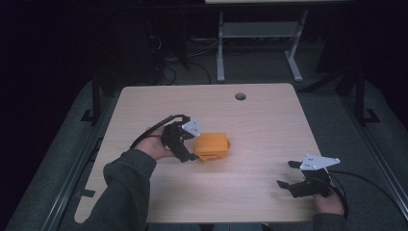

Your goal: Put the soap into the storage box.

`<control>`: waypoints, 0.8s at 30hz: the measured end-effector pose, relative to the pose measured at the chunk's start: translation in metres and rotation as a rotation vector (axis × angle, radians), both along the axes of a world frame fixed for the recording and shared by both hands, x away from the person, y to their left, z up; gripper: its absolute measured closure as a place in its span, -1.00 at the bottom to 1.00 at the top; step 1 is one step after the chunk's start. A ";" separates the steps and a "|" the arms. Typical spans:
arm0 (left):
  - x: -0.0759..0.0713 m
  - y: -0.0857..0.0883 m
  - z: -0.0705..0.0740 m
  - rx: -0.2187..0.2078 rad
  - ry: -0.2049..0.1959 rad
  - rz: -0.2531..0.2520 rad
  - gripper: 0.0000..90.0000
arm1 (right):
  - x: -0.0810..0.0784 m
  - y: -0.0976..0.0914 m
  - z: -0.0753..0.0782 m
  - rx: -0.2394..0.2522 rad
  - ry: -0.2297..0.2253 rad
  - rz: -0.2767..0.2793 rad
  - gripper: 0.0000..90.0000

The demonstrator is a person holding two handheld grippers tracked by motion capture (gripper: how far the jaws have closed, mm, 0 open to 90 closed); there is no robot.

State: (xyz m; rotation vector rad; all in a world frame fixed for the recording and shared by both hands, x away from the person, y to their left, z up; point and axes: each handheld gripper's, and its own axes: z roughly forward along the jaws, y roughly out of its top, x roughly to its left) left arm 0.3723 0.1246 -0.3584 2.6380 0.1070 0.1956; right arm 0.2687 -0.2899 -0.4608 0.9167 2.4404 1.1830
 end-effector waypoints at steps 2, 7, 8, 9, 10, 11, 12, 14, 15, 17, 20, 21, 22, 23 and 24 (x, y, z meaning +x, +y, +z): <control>-0.001 0.003 0.000 -0.007 -0.005 -0.001 -0.56 | 0.000 0.000 0.000 -0.001 0.001 -0.001 -0.70; -0.005 0.009 -0.002 -0.025 0.000 0.009 -0.56 | 0.000 0.000 0.000 -0.002 0.002 -0.005 -0.70; -0.006 0.011 -0.003 -0.032 -0.001 0.012 -0.56 | 0.000 0.000 0.000 -0.002 0.005 -0.007 -0.70; -0.006 0.011 -0.003 -0.032 -0.001 0.012 -0.56 | 0.000 0.000 0.000 -0.002 0.005 -0.007 -0.70; -0.007 0.012 -0.003 -0.024 0.004 0.015 -0.56 | 0.000 0.000 0.000 -0.004 0.005 -0.007 -0.70; -0.007 0.013 -0.003 -0.019 -0.001 0.012 -0.56 | 0.000 0.000 0.000 -0.004 0.005 -0.007 -0.70; -0.008 0.014 -0.004 -0.034 0.000 0.018 -0.56 | 0.000 0.000 -0.001 -0.004 0.005 -0.007 -0.70; -0.010 0.018 -0.003 -0.040 -0.004 0.020 -0.56 | 0.000 0.000 -0.001 -0.004 0.007 -0.008 -0.70; -0.010 0.018 -0.003 -0.040 -0.004 0.020 -0.56 | 0.000 0.000 -0.001 -0.004 0.007 -0.008 -0.70; -0.011 0.021 -0.003 -0.041 -0.005 0.024 -0.56 | 0.000 0.000 -0.001 -0.009 0.006 -0.008 -0.70; -0.013 0.026 -0.005 -0.042 -0.007 0.032 -0.56 | 0.001 0.000 -0.001 -0.011 0.006 -0.010 -0.70; -0.013 0.026 -0.005 -0.042 -0.007 0.032 -0.56 | 0.001 0.000 -0.001 -0.012 0.006 -0.010 -0.70; -0.013 0.027 -0.005 -0.037 -0.002 0.035 -0.56 | 0.001 0.000 -0.001 -0.012 0.006 -0.010 -0.70; -0.014 0.028 -0.006 -0.037 -0.001 0.041 -0.56 | 0.001 0.000 -0.001 -0.012 0.007 -0.011 -0.70; -0.015 0.029 -0.005 -0.029 -0.002 0.037 -0.56 | 0.001 0.000 -0.002 -0.011 0.008 -0.014 -0.70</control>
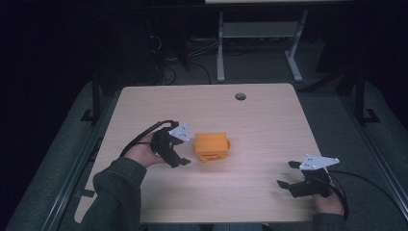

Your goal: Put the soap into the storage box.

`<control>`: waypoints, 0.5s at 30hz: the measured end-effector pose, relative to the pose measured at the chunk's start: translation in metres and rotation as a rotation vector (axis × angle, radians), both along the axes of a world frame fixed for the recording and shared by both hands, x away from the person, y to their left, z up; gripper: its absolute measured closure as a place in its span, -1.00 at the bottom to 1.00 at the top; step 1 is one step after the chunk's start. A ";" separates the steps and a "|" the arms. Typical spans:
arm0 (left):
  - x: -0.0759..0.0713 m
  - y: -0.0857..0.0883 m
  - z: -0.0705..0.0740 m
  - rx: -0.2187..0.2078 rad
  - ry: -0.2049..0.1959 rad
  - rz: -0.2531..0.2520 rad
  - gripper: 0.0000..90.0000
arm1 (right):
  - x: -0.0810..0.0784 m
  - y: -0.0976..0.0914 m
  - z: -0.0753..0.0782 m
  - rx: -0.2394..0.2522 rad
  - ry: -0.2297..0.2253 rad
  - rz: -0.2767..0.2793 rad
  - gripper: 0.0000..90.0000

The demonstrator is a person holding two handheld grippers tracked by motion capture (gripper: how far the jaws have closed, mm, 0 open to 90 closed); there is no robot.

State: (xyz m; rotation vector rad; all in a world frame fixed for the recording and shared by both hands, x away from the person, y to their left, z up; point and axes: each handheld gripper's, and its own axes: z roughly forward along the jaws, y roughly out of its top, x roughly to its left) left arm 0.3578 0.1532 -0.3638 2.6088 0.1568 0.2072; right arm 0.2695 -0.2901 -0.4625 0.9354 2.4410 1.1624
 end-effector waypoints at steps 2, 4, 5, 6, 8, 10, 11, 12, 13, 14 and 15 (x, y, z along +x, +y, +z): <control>-0.003 0.004 0.000 -0.028 -0.002 0.006 -0.55 | 0.000 0.000 0.000 -0.001 0.001 -0.002 -0.70; -0.003 0.005 -0.001 -0.021 -0.004 0.005 -0.55 | 0.000 0.000 0.000 -0.002 0.002 -0.002 -0.70; -0.005 0.006 -0.002 -0.023 -0.005 0.007 -0.55 | 0.000 0.000 0.000 -0.002 0.002 -0.002 -0.70; -0.006 0.008 -0.004 -0.033 -0.003 0.016 -0.55 | 0.000 0.000 0.000 -0.002 0.003 -0.006 -0.70; -0.007 0.010 -0.006 -0.030 0.001 0.021 -0.55 | 0.000 0.000 0.000 -0.002 0.003 -0.007 -0.70; -0.007 0.012 -0.006 -0.023 -0.004 0.013 -0.55 | 0.000 0.000 0.000 -0.003 0.003 -0.009 -0.70; -0.008 0.013 -0.007 -0.028 -0.002 0.018 -0.55 | 0.000 0.000 0.000 -0.003 0.003 -0.009 -0.70; -0.009 0.015 -0.009 -0.034 0.000 0.024 -0.55 | 0.000 -0.001 -0.001 -0.005 0.000 -0.010 -0.70; -0.009 0.015 -0.009 -0.034 0.000 0.024 -0.55 | 0.000 -0.001 -0.001 -0.005 0.000 -0.010 -0.70; -0.010 0.016 -0.010 -0.035 0.005 0.028 -0.55 | 0.000 -0.001 -0.001 -0.006 0.000 -0.011 -0.70; -0.010 0.018 -0.010 -0.030 -0.002 0.023 -0.55 | 0.000 -0.001 -0.001 -0.003 0.003 -0.013 -0.70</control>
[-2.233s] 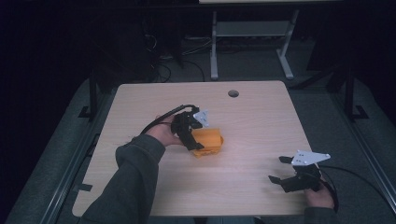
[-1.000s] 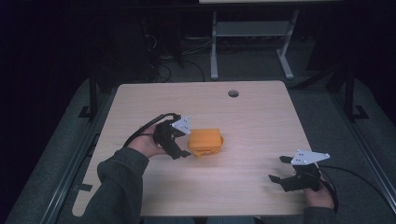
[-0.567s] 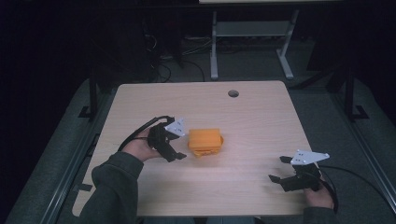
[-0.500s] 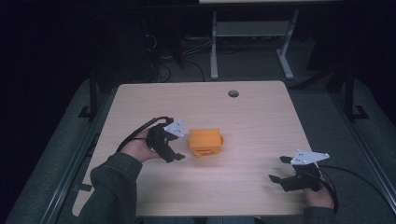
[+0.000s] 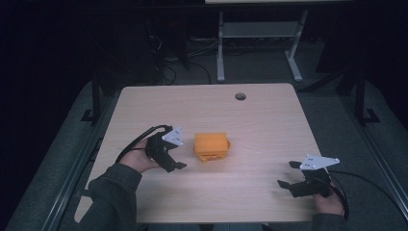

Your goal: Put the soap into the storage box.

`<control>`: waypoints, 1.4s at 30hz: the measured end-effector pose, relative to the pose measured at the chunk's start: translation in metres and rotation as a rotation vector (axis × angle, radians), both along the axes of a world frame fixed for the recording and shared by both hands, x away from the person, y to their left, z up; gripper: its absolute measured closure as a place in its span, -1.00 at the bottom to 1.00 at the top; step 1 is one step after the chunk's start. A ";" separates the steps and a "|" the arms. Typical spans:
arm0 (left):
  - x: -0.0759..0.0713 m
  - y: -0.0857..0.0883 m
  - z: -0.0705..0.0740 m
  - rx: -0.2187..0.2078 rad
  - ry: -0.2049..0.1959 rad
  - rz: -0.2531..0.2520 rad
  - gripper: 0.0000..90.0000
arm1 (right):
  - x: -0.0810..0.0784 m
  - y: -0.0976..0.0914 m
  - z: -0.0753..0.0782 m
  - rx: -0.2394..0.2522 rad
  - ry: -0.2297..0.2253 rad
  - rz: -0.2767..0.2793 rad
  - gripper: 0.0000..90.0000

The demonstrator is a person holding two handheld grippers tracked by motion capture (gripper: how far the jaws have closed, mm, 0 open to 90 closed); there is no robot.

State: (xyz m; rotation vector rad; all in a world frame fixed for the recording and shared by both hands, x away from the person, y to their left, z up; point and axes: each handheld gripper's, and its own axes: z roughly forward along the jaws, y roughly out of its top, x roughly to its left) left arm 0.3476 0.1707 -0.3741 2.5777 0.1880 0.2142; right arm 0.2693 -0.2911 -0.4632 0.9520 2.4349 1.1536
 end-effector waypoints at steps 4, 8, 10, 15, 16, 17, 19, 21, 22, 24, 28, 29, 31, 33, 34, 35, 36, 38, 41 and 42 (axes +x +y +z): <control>-0.002 0.004 -0.003 -0.001 0.010 0.014 -0.56 | 0.000 -0.001 0.000 -0.004 0.000 -0.003 -0.70; -0.004 0.007 -0.004 0.000 0.007 0.008 -0.55 | 0.000 -0.001 -0.001 -0.006 0.002 -0.007 -0.70; -0.006 0.009 -0.005 -0.002 0.007 0.010 -0.55 | -0.001 -0.001 -0.001 -0.007 0.007 -0.010 -0.70; -0.009 0.012 -0.008 -0.003 0.015 0.018 -0.55 | 0.000 0.000 -0.002 -0.013 0.008 -0.009 -0.70; -0.009 0.013 -0.009 0.002 0.015 0.015 -0.55 | 0.000 0.000 -0.002 -0.013 0.008 -0.009 -0.70; -0.010 0.014 -0.010 0.001 0.015 0.021 -0.55 | -0.001 0.000 -0.002 -0.014 0.008 -0.010 -0.70; -0.012 0.015 -0.012 -0.014 0.019 0.027 -0.54 | -0.001 -0.001 -0.002 -0.012 0.010 -0.014 -0.70; -0.013 0.018 -0.013 -0.010 0.014 0.031 -0.54 | -0.001 -0.002 -0.003 -0.015 0.009 -0.014 -0.70; -0.014 0.019 -0.014 -0.015 0.014 0.035 -0.54 | -0.001 -0.002 -0.003 -0.015 0.009 -0.014 -0.70; -0.016 0.021 -0.015 -0.016 0.015 0.034 -0.54 | -0.001 -0.002 -0.003 -0.017 0.012 -0.017 -0.70; -0.019 0.025 -0.017 -0.014 0.020 0.036 -0.52 | -0.001 -0.002 -0.004 -0.019 0.016 -0.019 -0.70; -0.019 0.026 -0.018 -0.015 0.023 0.039 -0.52 | -0.001 -0.003 -0.004 -0.015 0.014 -0.020 -0.70; -0.022 0.029 -0.021 -0.021 0.025 0.043 -0.52 | -0.001 -0.003 -0.004 -0.015 0.018 -0.023 -0.70; -0.023 0.031 -0.023 -0.014 0.024 0.040 -0.52 | -0.001 -0.003 -0.005 -0.021 0.019 -0.023 -0.70; -0.024 0.032 -0.024 -0.012 0.023 0.040 -0.52 | -0.001 -0.004 -0.005 -0.022 0.019 -0.021 -0.70; -0.025 0.034 -0.025 -0.014 0.023 0.041 -0.52 | -0.001 -0.004 -0.005 -0.021 0.019 -0.022 -0.70; -0.026 0.035 -0.026 -0.019 0.022 0.044 -0.52 | -0.001 -0.004 -0.005 -0.022 0.020 -0.022 -0.70; -0.027 0.038 -0.028 -0.030 0.027 0.051 -0.52 | -0.001 -0.003 -0.005 -0.024 0.020 -0.023 -0.70; -0.031 0.044 -0.031 -0.034 0.021 0.061 -0.53 | -0.001 -0.002 -0.005 -0.028 0.020 -0.024 -0.70; -0.031 0.044 -0.031 -0.034 0.021 0.061 -0.53 | -0.001 -0.002 -0.005 -0.028 0.020 -0.024 -0.70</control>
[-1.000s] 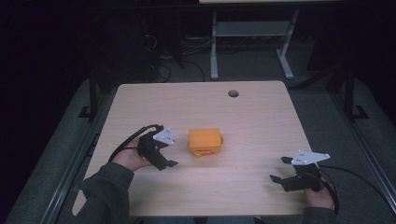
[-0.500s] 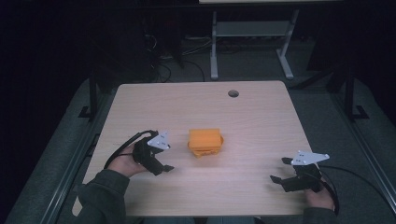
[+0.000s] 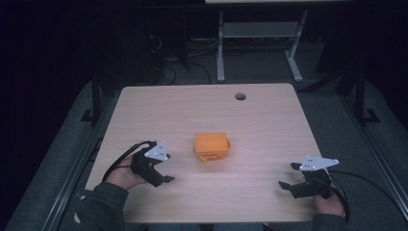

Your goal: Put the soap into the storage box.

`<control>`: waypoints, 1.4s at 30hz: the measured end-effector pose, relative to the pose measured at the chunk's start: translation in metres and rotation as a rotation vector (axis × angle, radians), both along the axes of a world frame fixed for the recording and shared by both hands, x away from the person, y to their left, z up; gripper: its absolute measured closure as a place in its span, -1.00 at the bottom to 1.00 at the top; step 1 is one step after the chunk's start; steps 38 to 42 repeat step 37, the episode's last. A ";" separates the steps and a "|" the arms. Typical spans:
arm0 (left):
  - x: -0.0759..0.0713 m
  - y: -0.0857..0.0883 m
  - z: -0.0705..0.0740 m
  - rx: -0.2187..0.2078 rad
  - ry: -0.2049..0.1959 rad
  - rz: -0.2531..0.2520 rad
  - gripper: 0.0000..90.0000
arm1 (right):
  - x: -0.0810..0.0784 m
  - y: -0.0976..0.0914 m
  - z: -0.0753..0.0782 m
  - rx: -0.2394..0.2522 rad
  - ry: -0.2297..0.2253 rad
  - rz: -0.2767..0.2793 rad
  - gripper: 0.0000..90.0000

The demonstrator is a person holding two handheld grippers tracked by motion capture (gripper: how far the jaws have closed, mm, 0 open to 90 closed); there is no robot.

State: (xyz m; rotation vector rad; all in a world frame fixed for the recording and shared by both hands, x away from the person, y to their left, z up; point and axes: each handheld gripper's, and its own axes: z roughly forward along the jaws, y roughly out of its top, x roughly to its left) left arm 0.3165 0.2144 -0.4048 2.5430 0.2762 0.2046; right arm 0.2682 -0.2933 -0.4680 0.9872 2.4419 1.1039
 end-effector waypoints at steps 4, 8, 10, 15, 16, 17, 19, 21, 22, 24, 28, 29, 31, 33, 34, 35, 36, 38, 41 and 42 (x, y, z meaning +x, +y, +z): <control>-0.004 0.006 -0.003 -0.012 0.000 0.013 -0.53 | 0.000 0.000 0.000 -0.001 0.000 -0.002 -0.70; -0.007 0.012 -0.006 -0.008 0.005 0.024 -0.54 | 0.000 0.000 0.000 -0.003 0.000 -0.004 -0.70; -0.009 0.014 -0.007 -0.009 -0.003 0.025 -0.54 | 0.000 0.000 -0.001 -0.002 0.001 -0.003 -0.70; -0.015 0.019 -0.010 -0.018 -0.002 0.038 -0.54 | 0.000 0.000 -0.001 -0.008 0.004 -0.006 -0.70; -0.016 0.020 -0.011 -0.018 -0.003 0.040 -0.54 | 0.000 0.000 -0.001 -0.009 0.003 -0.007 -0.70; -0.017 0.021 -0.011 -0.016 -0.006 0.039 -0.54 | 0.000 0.000 -0.001 -0.008 0.002 -0.008 -0.70; -0.020 0.025 -0.014 -0.027 -0.006 0.049 -0.54 | 0.000 0.000 -0.001 -0.009 0.001 -0.008 -0.70; -0.022 0.026 -0.015 -0.034 -0.004 0.053 -0.54 | -0.001 0.000 -0.001 -0.009 0.001 -0.009 -0.70; -0.023 0.027 -0.016 -0.035 -0.006 0.053 -0.54 | -0.001 0.000 -0.001 -0.009 0.001 -0.009 -0.70; -0.026 0.029 -0.019 -0.038 -0.004 0.060 -0.54 | 0.000 -0.001 -0.001 -0.009 0.001 -0.009 -0.70; -0.033 0.035 -0.028 -0.063 0.009 0.099 -0.55 | -0.001 -0.001 -0.001 -0.008 0.000 -0.011 -0.70; -0.035 0.036 -0.030 -0.059 0.006 0.102 -0.55 | -0.001 -0.001 -0.001 -0.007 0.001 -0.010 -0.70; -0.040 0.038 -0.032 -0.066 0.003 0.111 -0.57 | 0.000 0.000 -0.001 -0.008 0.002 -0.008 -0.70; -0.045 0.038 -0.034 -0.068 -0.009 0.113 -0.58 | 0.000 0.000 -0.001 -0.009 0.006 -0.001 -0.70; -0.046 0.038 -0.034 -0.066 -0.013 0.116 -0.60 | 0.000 0.001 -0.001 -0.010 0.005 0.002 -0.70; -0.048 0.038 -0.034 -0.077 -0.010 0.132 -0.61 | 0.000 0.001 -0.001 -0.008 0.003 0.003 -0.70; -0.047 0.040 -0.033 -0.075 -0.009 0.127 -0.60 | 0.000 0.001 0.000 -0.009 0.002 0.008 -0.70; -0.047 0.041 -0.032 -0.090 -0.006 0.133 -0.59 | 0.000 0.002 0.000 -0.008 -0.002 0.010 -0.70; -0.047 0.041 -0.032 -0.090 -0.006 0.133 -0.59 | 0.000 0.002 0.000 -0.008 -0.002 0.010 -0.70; -0.047 0.041 -0.032 -0.090 -0.006 0.133 -0.59 | 0.000 0.002 0.000 -0.008 -0.002 0.010 -0.70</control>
